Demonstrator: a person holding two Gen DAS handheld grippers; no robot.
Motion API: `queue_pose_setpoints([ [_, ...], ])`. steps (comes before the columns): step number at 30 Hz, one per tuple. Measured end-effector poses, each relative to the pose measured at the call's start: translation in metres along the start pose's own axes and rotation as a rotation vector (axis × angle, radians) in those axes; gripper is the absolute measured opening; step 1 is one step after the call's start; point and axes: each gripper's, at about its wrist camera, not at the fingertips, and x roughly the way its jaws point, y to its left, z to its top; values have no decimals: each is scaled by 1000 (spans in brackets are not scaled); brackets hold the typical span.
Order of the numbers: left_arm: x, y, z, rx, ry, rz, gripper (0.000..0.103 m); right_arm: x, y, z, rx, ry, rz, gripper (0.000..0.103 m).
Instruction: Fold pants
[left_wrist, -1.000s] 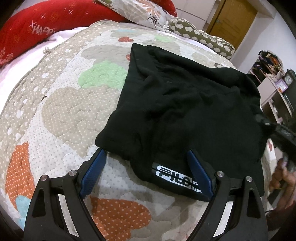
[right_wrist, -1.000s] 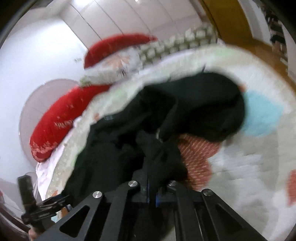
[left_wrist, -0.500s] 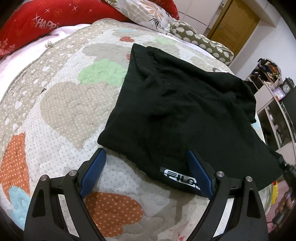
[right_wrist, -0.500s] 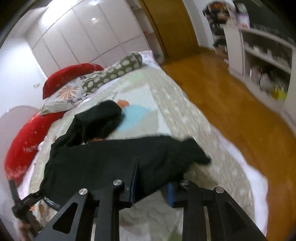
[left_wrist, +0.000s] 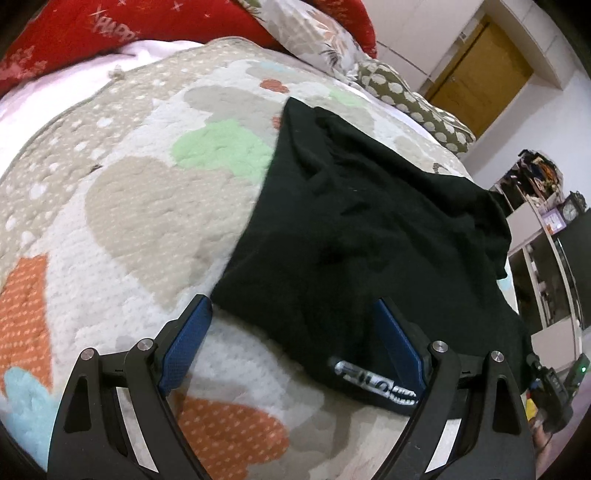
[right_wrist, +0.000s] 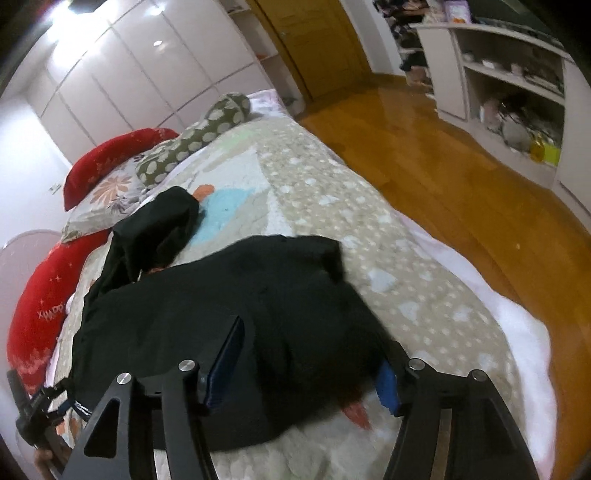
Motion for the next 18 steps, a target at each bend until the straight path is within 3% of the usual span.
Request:
queue_pose_setpoints([
  [1,1,-1,1,-4,-2,-10,89,2,2,1,-10,-7,13,61],
  [2,2,-3,3,-5,-9,-29,82,4,4,2,-15,-12,23,51],
  [3,4,-4,4,-1,-11,-43,58,4,5,2,-16,-16,24,32],
  [5,7,-2,6,-2,4,-29,28,4,7,5,-12,-27,43,20],
  [8,-2,9,6,-53,2,-98,23,-6,16,6,-27,-48,65,16],
  [11,-27,14,4,-40,-42,-114,20,-20,32,7,-77,-54,84,15],
  [15,-66,27,-2,-3,-102,-76,19,-38,52,5,-114,-43,155,15],
  [18,-70,48,-8,-12,-60,-11,20,-26,62,-5,-189,29,59,19],
])
